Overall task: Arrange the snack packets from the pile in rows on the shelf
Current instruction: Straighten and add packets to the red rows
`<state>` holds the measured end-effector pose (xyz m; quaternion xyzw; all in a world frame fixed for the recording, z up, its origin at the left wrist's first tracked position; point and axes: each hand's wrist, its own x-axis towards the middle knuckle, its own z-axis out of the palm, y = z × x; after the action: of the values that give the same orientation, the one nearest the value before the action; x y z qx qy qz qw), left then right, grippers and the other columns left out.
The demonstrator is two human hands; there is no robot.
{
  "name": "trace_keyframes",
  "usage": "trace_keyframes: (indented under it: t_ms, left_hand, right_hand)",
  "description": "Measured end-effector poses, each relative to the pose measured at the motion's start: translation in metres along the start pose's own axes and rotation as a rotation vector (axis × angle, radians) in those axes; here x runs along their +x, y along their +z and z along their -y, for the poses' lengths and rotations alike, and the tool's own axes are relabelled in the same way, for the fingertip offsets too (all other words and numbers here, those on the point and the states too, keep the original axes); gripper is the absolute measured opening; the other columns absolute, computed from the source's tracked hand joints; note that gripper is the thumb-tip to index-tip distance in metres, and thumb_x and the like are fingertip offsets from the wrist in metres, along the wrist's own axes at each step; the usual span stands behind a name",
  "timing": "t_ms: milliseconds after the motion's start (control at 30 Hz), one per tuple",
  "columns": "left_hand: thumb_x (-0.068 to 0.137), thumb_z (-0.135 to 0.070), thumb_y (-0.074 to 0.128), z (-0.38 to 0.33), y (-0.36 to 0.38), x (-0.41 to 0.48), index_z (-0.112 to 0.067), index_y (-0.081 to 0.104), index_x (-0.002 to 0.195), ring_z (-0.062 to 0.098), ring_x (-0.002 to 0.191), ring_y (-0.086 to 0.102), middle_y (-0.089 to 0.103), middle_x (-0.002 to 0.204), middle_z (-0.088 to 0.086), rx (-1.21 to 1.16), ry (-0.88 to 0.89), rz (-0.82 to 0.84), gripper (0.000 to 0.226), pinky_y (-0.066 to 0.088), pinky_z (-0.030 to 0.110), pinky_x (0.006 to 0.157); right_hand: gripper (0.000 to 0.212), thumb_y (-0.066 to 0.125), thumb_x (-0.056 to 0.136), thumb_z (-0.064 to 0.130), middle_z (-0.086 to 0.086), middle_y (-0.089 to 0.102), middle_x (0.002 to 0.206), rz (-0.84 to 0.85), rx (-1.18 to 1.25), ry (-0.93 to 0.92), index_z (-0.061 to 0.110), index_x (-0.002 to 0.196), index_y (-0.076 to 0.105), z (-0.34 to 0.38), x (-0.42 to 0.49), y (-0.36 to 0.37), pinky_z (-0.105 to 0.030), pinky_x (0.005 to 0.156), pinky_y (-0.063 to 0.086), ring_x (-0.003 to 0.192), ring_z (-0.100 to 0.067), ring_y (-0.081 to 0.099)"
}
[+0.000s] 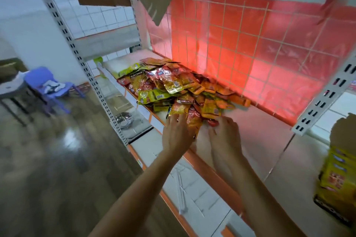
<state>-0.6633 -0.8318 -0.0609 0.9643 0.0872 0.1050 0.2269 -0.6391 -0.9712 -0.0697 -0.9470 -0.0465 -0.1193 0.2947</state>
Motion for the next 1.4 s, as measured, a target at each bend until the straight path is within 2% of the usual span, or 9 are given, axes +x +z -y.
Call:
trace_keyframes:
  t_ms: [100,200,400,533,667,833,1100,1267,1400]
  left_hand:
    - [0.093,-0.04,0.054,0.007,-0.001,0.023,-0.013,0.051,0.13,0.032,0.119,0.044,0.051,0.131,0.011,-0.001,0.002,-0.013,0.046,0.04,0.04,0.095]
    - [0.093,-0.04,0.055,0.013,-0.002,0.048,-0.013,0.05,0.132,0.029,0.123,0.042,0.049,0.135,0.009,-0.007,0.014,-0.027,0.048,0.039,0.038,0.097]
    - [0.092,-0.036,0.058,0.027,-0.019,0.109,-0.012,0.054,0.129,0.029,0.119,0.044,0.052,0.129,0.01,-0.073,0.072,-0.11,0.045,0.04,0.037,0.095]
    - [0.09,-0.039,0.059,0.039,-0.031,0.153,-0.012,0.052,0.129,0.03,0.12,0.041,0.049,0.133,0.012,-0.034,0.047,-0.164,0.048,0.039,0.038,0.096]
    - [0.086,-0.053,0.059,0.047,-0.036,0.181,-0.01,0.041,0.136,0.034,0.127,0.035,0.037,0.142,0.015,0.039,-0.03,-0.098,0.069,0.036,0.04,0.101]
    - [0.08,-0.063,0.059,0.062,-0.031,0.198,-0.006,0.043,0.128,0.033,0.121,0.038,0.041,0.132,0.015,0.081,-0.038,0.012,0.076,0.042,0.038,0.097]
    - [0.078,-0.044,0.073,0.068,-0.031,0.198,-0.017,0.022,0.146,0.043,0.133,0.02,0.011,0.15,0.027,-0.004,0.01,0.074,0.089,0.025,0.045,0.11]
    - [0.078,-0.035,0.074,0.079,-0.034,0.196,-0.019,0.024,0.144,0.037,0.123,0.035,0.04,0.132,0.02,-0.098,0.026,0.065,0.085,0.033,0.039,0.1]
    - [0.083,-0.017,0.07,0.082,-0.039,0.191,-0.018,0.023,0.147,0.033,0.117,0.045,0.049,0.123,0.016,-0.226,0.121,-0.008,0.08,0.039,0.037,0.09]
  right_hand:
    - [0.031,0.063,0.083,0.015,-0.018,0.061,0.116,0.016,0.016,-0.016,0.005,0.113,0.062,0.005,0.016,0.01,-0.04,0.089,0.038,0.105,-0.039,0.052]
    - [0.026,0.066,0.082,0.013,-0.018,0.062,0.109,0.005,0.056,-0.02,0.004,0.106,0.063,0.012,0.036,0.022,-0.041,0.088,0.04,0.105,-0.039,0.053]
    - [0.032,0.064,0.086,0.019,-0.015,0.061,0.113,-0.044,0.062,-0.032,0.006,0.115,0.06,0.045,0.092,0.046,-0.04,0.093,0.039,0.111,-0.035,0.053]
    - [0.037,0.064,0.085,0.011,-0.017,0.06,0.117,-0.097,0.09,-0.031,0.003,0.121,0.058,0.077,0.138,0.057,-0.035,0.096,0.037,0.113,-0.033,0.053]
    - [0.039,0.058,0.084,0.004,-0.014,0.06,0.123,-0.078,0.106,0.019,0.011,0.122,0.061,0.101,0.179,0.073,-0.035,0.1,0.036,0.117,-0.031,0.052]
    - [0.039,0.06,0.082,0.006,-0.004,0.066,0.121,0.011,0.093,0.079,0.019,0.118,0.067,0.105,0.195,0.093,-0.027,0.097,0.042,0.112,-0.023,0.059]
    - [0.046,0.075,0.078,0.026,-0.007,0.063,0.122,0.052,0.099,0.199,0.017,0.121,0.061,0.104,0.192,0.091,-0.033,0.097,0.043,0.114,-0.024,0.056]
    - [0.045,0.071,0.082,0.03,-0.004,0.063,0.121,0.005,0.097,0.232,0.016,0.122,0.06,0.107,0.172,0.087,-0.033,0.093,0.045,0.112,-0.022,0.057]
    - [0.032,0.056,0.094,0.022,-0.009,0.065,0.119,-0.064,0.101,0.233,0.013,0.124,0.06,0.109,0.16,0.077,-0.032,0.087,0.042,0.11,-0.027,0.058]
